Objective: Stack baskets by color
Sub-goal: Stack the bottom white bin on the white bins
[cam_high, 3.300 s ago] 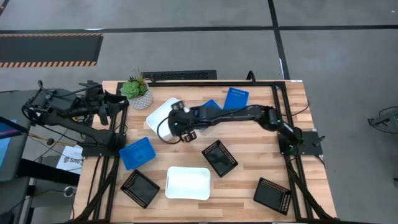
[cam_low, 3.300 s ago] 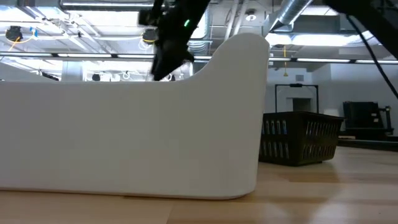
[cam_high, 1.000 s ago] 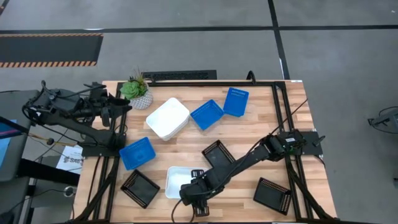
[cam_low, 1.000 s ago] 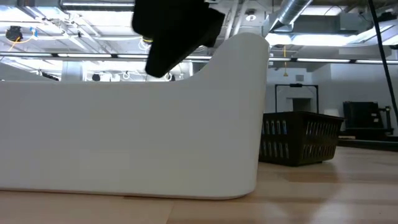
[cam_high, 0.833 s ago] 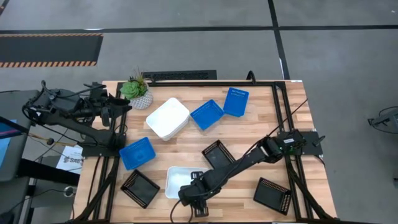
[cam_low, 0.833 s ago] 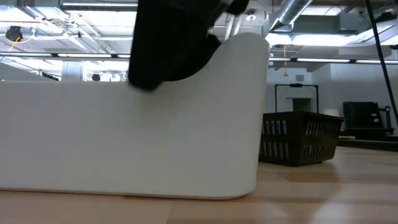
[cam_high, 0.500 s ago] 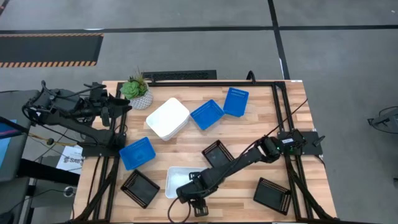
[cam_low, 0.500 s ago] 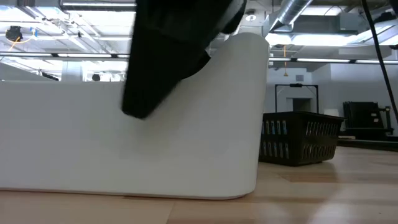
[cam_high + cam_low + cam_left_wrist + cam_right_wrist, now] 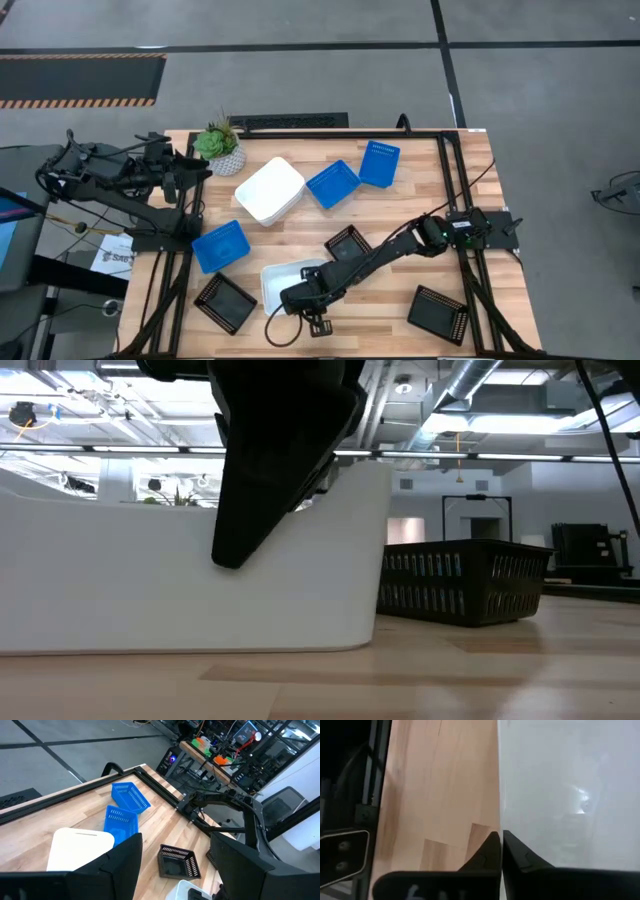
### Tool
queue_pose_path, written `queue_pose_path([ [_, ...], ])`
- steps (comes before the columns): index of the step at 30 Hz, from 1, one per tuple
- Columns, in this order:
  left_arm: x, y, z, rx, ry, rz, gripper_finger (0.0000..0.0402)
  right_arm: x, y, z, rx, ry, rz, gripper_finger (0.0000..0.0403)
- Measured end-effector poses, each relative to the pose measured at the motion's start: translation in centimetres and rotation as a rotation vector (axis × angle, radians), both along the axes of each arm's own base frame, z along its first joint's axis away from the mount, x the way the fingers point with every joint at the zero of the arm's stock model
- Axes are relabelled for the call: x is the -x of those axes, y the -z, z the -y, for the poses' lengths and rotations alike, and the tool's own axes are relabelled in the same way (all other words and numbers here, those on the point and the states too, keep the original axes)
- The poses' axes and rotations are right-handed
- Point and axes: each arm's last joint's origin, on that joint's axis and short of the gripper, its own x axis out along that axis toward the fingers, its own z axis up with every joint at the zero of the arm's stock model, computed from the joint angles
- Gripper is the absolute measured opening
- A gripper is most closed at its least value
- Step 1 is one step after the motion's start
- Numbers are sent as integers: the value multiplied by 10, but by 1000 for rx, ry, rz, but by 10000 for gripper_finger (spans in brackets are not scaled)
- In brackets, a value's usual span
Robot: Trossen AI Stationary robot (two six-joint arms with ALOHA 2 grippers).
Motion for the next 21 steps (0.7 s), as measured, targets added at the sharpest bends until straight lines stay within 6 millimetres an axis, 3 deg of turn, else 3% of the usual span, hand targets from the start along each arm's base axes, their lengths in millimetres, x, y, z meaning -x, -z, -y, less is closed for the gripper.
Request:
queue_pose_path([
  [6, 0, 0, 0, 0, 0, 0, 224, 7, -17, -1, 63, -48, 42, 6],
  [14, 0, 0, 0, 2, 8, -1, 224, 27, -78, 11, 122, -49, 128, 3],
  [21, 0, 1, 0, 1, 15, -15, 224, 54, -138, 44, 265, -10, 190, 2],
])
